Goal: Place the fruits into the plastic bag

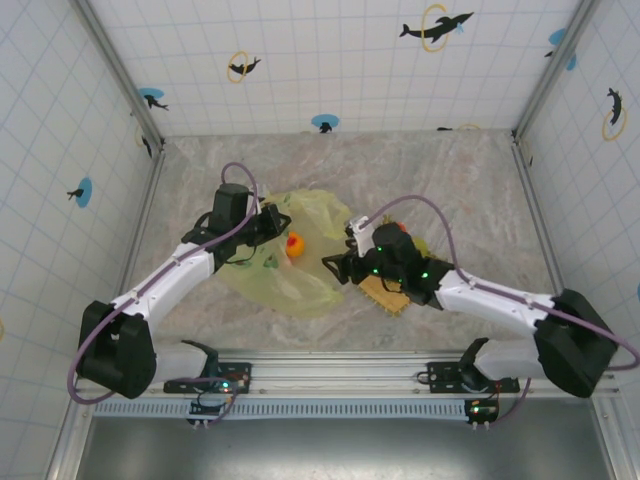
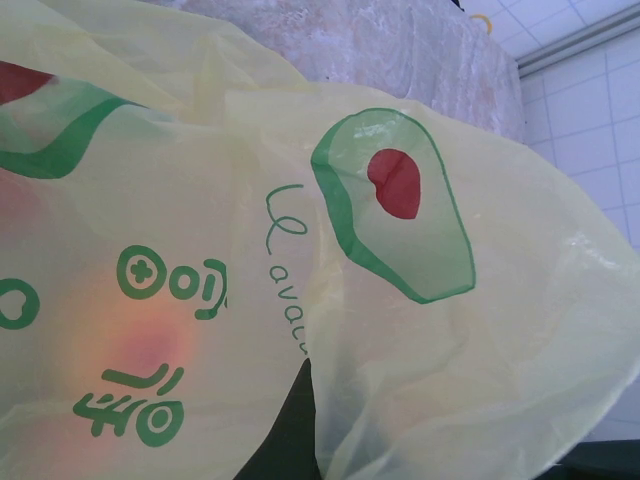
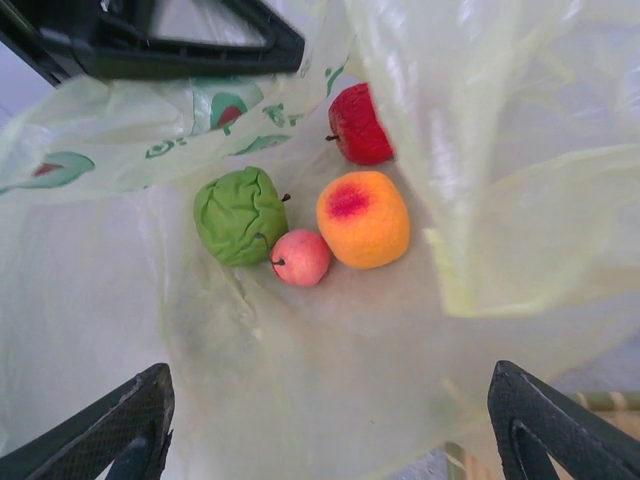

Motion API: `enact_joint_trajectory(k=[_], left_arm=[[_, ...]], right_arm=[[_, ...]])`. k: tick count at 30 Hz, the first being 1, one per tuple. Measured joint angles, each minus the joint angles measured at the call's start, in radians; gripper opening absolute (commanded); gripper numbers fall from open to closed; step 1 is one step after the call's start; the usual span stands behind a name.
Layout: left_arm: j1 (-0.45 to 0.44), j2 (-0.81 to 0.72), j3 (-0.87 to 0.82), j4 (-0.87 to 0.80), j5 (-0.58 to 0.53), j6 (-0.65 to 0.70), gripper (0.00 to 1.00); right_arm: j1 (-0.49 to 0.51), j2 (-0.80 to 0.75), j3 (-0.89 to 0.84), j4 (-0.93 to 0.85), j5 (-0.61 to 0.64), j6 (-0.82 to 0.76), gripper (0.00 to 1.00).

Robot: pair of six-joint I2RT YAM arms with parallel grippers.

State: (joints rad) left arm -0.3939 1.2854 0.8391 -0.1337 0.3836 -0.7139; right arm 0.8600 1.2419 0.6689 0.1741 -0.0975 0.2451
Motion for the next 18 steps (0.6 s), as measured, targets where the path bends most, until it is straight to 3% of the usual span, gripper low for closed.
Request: enact_joint_trajectory(k=[5,9,13,18], left_arm=[[0.002,0.0,0.0,0.0,-0.001,0.001,0.0],[0.002,0.0,0.0,0.0,0.0,0.003,0.0],[0.002,0.001,0.0,0.0,0.0,0.003,0.0],[0.002,0.005,0.0,-0.001,0.0,0.004,0.0]], right_arm=[[-0.049,-0.095,0.0,-0.134,-0.004,-0.018,0.82],[-0.068,-0.108,0.0,-0.209,0.018,0.039,0.74],[-0.069,-0.074,-0.031,-0.186,0.02,0.195,0.68],[-0.041,0.037,-0.101,-0.068,0.022,0.402,0.67]])
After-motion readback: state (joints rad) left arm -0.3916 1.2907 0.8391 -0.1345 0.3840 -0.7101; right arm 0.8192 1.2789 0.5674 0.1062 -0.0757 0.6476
